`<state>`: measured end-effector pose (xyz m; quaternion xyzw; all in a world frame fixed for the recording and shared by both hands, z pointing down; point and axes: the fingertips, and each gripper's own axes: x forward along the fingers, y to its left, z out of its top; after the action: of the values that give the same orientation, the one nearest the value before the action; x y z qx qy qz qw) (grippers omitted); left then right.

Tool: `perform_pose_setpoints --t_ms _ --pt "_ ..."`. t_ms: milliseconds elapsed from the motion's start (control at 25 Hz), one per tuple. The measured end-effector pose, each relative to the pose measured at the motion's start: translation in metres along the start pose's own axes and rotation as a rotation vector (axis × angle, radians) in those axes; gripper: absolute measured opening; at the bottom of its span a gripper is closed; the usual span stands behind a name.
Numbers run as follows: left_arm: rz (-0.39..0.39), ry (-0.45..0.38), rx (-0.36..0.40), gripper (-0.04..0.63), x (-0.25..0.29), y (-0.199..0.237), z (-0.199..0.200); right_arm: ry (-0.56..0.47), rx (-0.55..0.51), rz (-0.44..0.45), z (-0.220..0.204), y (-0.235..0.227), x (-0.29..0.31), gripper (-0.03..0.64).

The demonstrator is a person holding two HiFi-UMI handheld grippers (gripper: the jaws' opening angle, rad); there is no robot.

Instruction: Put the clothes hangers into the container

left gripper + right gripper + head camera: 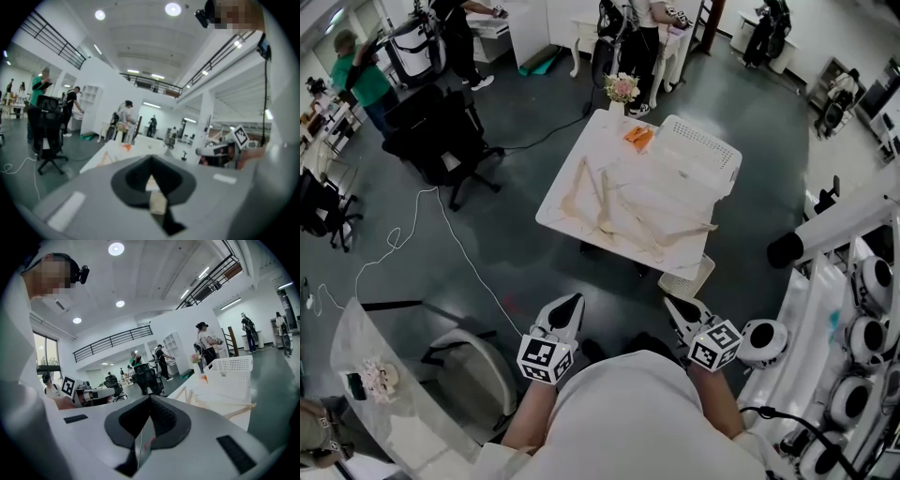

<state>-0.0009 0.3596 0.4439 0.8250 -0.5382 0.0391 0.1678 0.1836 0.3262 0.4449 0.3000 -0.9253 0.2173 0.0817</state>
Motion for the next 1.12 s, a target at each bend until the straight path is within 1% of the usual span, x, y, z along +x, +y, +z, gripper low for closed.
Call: perform_pose_setpoints --t_ms 240,360,560,840,1120 --pt "-0.015 0.009 0.001 0.002 -0.012 0.005 -0.008 0.022 0.007 -0.021 -0.014 0.013 0.002 0.003" --pt "-0.018 0.012 0.012 0.002 -0.014 0.008 -0.009 0.026 0.006 -0.033 -0.015 0.015 0.006 0.003" --pt "-0.011 0.018 0.002 0.002 -0.013 0.015 -0.012 0.036 -0.006 -0.038 -0.014 0.013 0.013 0.003" --pt "0.004 0.033 0.005 0.002 0.0 0.029 -0.01 0.046 -0.013 -0.037 -0.005 -0.003 0.032 0.003" --pt "0.042 0.043 -0.002 0.002 0.03 0.049 -0.006 0.063 -0.012 -0.008 0.004 -0.032 0.063 0.003"
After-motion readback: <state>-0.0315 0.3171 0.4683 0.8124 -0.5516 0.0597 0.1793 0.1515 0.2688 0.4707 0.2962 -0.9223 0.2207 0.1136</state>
